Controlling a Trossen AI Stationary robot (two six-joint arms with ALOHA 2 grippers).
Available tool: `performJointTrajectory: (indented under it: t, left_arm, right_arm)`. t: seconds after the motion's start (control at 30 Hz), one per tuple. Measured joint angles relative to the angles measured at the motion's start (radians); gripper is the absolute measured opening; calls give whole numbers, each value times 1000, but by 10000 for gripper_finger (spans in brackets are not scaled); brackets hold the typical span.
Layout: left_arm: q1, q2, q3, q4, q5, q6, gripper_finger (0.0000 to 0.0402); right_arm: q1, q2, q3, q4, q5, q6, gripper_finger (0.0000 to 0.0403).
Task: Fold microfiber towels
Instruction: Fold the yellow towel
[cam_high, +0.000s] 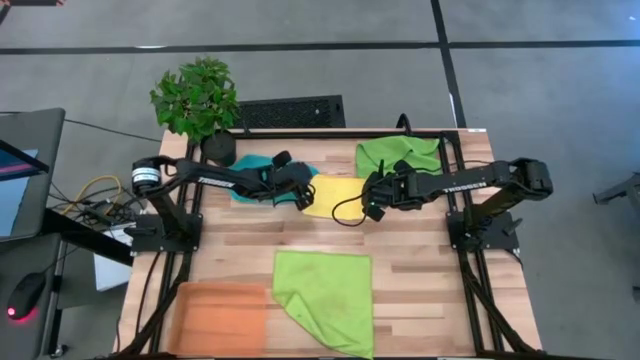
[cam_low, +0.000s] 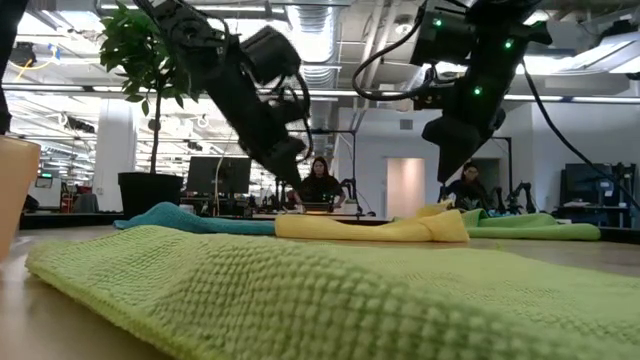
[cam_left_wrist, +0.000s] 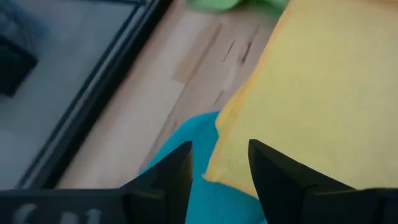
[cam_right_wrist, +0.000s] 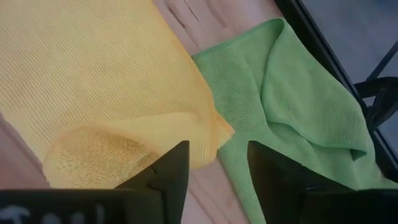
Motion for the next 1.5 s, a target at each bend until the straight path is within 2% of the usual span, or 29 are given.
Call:
performJointTrajectory:
  t: [0.07, 0.23, 0.33, 0.43, 0.7, 0.9, 1.07, 1.3, 1.5]
  left_arm:
    - [-16, -33, 9, -32, 40, 44, 150]
    - [-72, -76, 11, -214, 264, 199, 150]
    - [-109, -69, -2, -246, 320, 250, 150]
    - [-139, -55, -41, -211, 309, 280, 150]
    - [-171, -56, -97, 14, 229, 324, 150]
    - [-171, -52, -115, 39, 230, 290, 150]
    - [-171, 25, -106, 84, 220, 279, 150]
    - [-181, 106, -79, 96, 102, 278, 150]
    - [-174, 146, -72, 95, 90, 253, 150]
  right_arm:
    - [12, 0, 3, -5, 1, 0, 196]
    - [69, 0, 33, -19, -12, -4, 200]
    - [112, 0, 51, -17, -22, -32, 197]
    - [152, 0, 65, -14, -23, -41, 193]
    - [221, 0, 68, 12, -22, -13, 187]
    - [246, 0, 68, 13, -21, 11, 187]
    - [247, -1, 68, 25, -21, 11, 184]
    - [252, -1, 68, 40, -22, 12, 183]
    - [252, -1, 68, 35, -22, 11, 184]
